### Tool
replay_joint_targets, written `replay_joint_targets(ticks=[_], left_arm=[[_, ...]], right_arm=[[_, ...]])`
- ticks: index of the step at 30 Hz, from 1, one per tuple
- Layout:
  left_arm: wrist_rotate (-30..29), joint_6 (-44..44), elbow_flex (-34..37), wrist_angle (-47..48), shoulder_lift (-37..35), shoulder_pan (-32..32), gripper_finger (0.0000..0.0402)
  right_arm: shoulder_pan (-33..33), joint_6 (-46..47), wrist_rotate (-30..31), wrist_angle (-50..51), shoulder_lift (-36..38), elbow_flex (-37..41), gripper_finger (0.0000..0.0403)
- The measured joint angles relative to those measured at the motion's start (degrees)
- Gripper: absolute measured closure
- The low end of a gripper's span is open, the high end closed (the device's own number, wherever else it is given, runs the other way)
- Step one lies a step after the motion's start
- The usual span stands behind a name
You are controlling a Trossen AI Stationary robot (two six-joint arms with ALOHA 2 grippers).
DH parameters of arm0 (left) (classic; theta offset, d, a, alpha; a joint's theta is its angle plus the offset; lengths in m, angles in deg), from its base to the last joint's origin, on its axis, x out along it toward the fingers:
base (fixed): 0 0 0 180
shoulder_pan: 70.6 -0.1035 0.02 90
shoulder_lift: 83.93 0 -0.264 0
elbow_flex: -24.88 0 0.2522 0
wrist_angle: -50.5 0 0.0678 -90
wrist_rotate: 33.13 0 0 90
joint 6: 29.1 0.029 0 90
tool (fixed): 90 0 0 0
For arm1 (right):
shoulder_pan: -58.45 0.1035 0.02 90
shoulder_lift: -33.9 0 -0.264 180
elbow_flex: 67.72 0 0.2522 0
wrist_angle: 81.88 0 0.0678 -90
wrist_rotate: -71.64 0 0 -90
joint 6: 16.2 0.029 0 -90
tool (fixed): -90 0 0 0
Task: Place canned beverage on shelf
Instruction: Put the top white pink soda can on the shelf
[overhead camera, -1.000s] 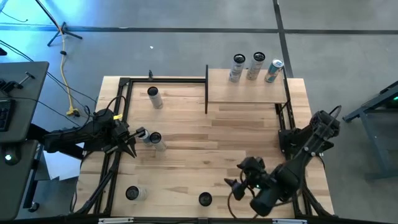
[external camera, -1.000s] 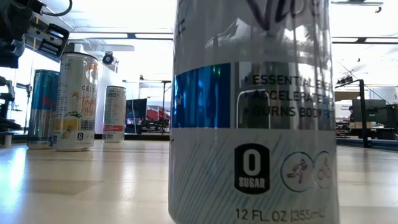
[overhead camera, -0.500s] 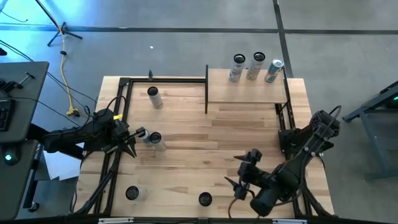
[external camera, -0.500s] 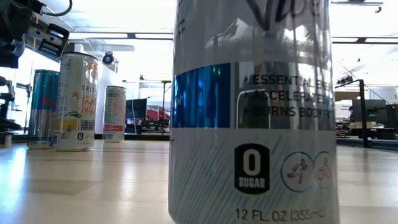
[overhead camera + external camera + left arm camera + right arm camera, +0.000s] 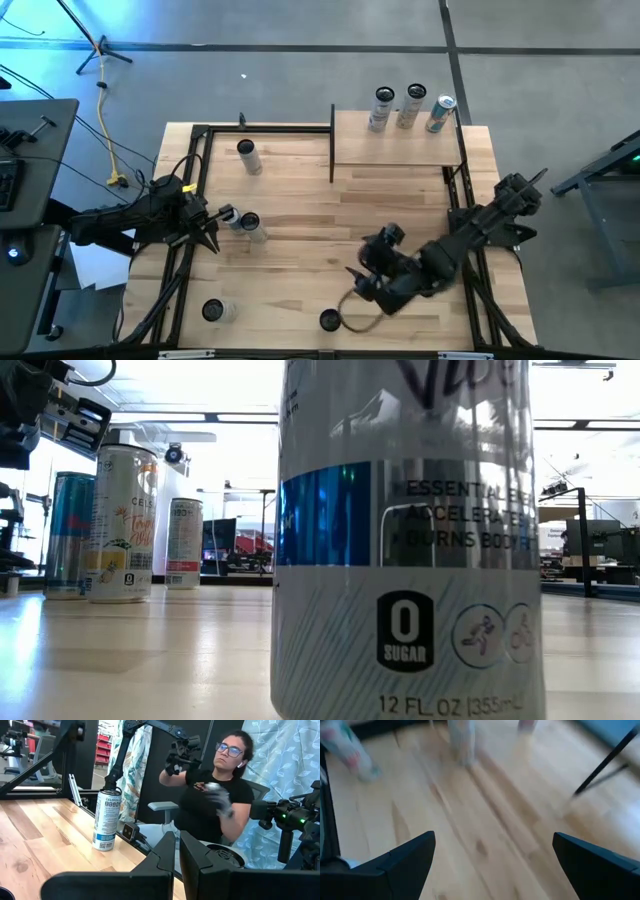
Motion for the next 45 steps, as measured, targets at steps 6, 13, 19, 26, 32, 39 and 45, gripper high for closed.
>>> replay_joint_targets(ticks=[6,13,19,26,32,39,45], left_arm=[[0.0,0.0,0.0,0.0,0.0,0.0,0.0398],[0.0,0.0,0.0,0.0,0.0,0.0,0.0398],[0.0,0.0,0.0,0.0,0.0,0.0,0.0398],[0.0,0.0,0.0,0.0,0.0,0.0,0.0398],[0.0,0.0,0.0,0.0,0.0,0.0,0.0398],[0.0,0.0,0.0,0.0,0.0,0.0,0.0398],[0.0,0.0,0.0,0.0,0.0,0.0,0.0398]], right_arm=[[10.8,8.9,20.6,1.9,0.1,4.0,0.0014],[14.5,30.1,33.4,7.6,1.3,18.0,0.0014],[12.8,57.4,36.2,23.6,10.1,31.4,0.0014],[15.6,73.6,44.2,17.9,25.0,51.3,0.0014],[16.7,72.1,44.4,9.3,31.2,61.3,0.0014],[17.3,70.5,44.5,6.6,31.4,65.4,0.0014],[17.4,63.5,44.3,-7.7,31.1,65.5,0.0014]])
